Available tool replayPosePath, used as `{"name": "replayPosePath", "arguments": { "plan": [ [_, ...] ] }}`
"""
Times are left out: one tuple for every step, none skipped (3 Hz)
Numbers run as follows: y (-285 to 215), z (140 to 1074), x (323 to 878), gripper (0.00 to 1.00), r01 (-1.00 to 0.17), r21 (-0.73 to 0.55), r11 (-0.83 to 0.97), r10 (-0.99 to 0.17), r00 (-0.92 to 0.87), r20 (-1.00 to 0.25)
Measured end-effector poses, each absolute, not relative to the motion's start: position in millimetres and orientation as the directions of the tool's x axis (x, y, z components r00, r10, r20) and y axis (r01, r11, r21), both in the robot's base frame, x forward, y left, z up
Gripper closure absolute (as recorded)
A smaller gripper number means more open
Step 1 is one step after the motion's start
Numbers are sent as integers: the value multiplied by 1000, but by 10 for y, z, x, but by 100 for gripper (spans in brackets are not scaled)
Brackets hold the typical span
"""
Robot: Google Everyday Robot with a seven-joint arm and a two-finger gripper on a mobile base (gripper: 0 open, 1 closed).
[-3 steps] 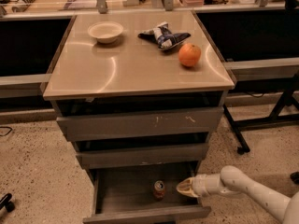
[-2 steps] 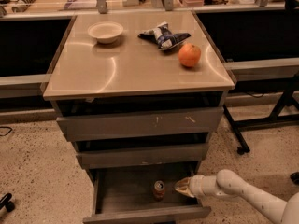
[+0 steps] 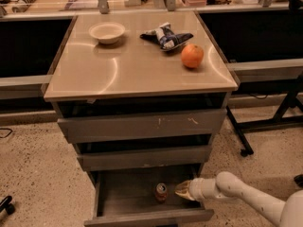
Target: Pick coke can from bottom drawer and place on counter
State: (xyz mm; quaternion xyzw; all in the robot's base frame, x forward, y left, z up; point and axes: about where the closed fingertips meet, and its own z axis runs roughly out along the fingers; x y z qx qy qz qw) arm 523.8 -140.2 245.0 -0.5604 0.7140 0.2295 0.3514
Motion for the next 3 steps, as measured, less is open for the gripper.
{"name": "replayPosePath", "arguments": {
  "plan": [
    [-1315, 2385, 5220, 79, -965, -66, 253, -661, -122, -740],
    [-1257, 2335, 5212, 56, -968, -66, 243, -680, -121, -723],
    [-1234, 2305, 5228, 39, -968, -74, 240, -687, -115, -717]
  ]
}}
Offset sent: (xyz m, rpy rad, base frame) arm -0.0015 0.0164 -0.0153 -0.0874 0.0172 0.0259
